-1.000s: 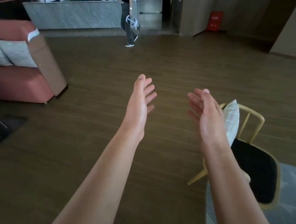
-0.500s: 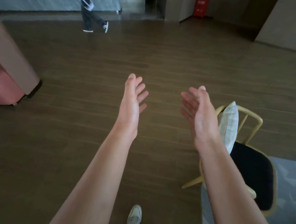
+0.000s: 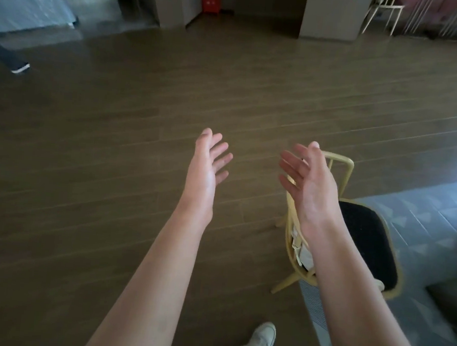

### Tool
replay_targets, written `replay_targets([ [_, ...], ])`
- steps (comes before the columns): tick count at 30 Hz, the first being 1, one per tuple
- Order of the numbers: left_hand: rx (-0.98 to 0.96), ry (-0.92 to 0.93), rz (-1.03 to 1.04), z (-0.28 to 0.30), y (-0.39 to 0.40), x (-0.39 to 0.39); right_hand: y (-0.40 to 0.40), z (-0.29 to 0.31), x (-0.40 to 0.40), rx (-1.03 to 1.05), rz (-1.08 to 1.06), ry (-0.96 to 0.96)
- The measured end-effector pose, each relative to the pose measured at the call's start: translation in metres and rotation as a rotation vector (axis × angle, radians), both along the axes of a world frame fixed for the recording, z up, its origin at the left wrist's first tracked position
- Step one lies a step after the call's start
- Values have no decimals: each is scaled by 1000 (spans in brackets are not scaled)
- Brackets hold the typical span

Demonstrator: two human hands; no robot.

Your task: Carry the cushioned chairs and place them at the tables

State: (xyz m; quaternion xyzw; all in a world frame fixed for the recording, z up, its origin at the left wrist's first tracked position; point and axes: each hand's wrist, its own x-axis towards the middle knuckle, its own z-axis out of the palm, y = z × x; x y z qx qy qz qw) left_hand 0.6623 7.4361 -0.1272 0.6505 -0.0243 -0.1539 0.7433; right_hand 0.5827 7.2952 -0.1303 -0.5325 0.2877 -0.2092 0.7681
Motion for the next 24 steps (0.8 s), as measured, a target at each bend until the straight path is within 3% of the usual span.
replay_targets([
  [14, 124, -24, -166, -18, -135, 112, -120, -30, 101, 116, -117, -9],
  [24, 117, 99, -379, -46, -240, 143, -199, -50, 92, 101, -315, 47],
])
